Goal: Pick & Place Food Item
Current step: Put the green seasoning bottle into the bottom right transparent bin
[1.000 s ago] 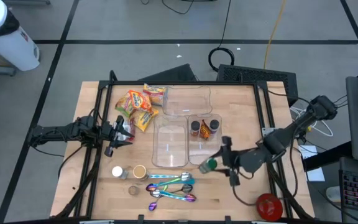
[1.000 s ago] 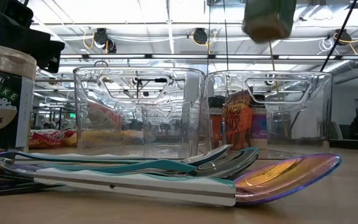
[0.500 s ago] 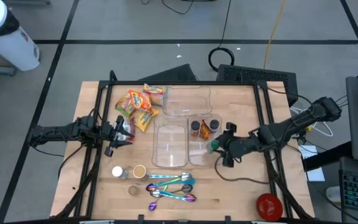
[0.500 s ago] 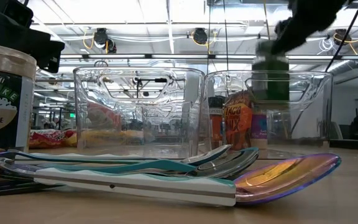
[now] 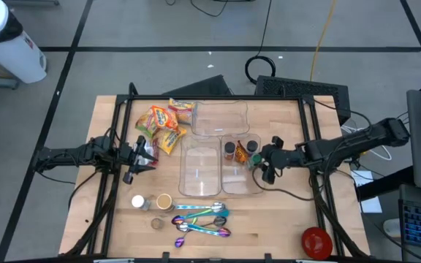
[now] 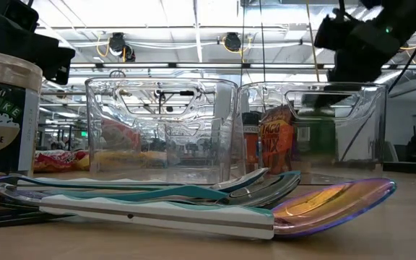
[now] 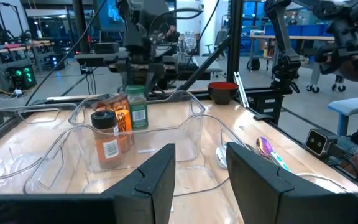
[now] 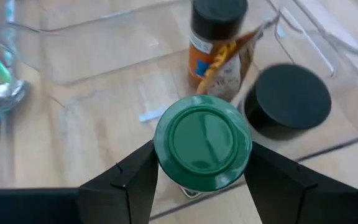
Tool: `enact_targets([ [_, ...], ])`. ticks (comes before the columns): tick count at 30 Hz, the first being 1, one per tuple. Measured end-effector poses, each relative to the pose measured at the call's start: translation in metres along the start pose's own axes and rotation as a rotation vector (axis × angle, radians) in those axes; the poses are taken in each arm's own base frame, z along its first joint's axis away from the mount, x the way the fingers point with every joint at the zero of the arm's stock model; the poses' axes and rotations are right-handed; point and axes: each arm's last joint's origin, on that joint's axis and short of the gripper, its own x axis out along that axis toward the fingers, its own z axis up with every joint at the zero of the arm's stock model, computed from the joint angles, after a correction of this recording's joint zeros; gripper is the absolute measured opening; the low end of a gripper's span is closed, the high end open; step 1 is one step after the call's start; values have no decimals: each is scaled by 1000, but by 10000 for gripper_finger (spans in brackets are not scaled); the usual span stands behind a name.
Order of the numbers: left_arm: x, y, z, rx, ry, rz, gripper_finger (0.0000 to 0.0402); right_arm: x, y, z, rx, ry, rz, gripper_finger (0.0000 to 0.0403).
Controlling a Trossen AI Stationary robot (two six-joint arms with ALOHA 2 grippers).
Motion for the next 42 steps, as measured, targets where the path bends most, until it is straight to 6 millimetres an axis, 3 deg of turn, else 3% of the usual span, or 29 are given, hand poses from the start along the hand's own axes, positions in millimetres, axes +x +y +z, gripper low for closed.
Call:
enact_targets([
  [24, 0, 0, 0, 0, 0, 0, 152, 16, 1, -11, -24, 46, 0, 205],
  [42, 0, 0, 0, 0, 0, 0, 152, 15, 1, -12, -23, 47, 13, 269],
])
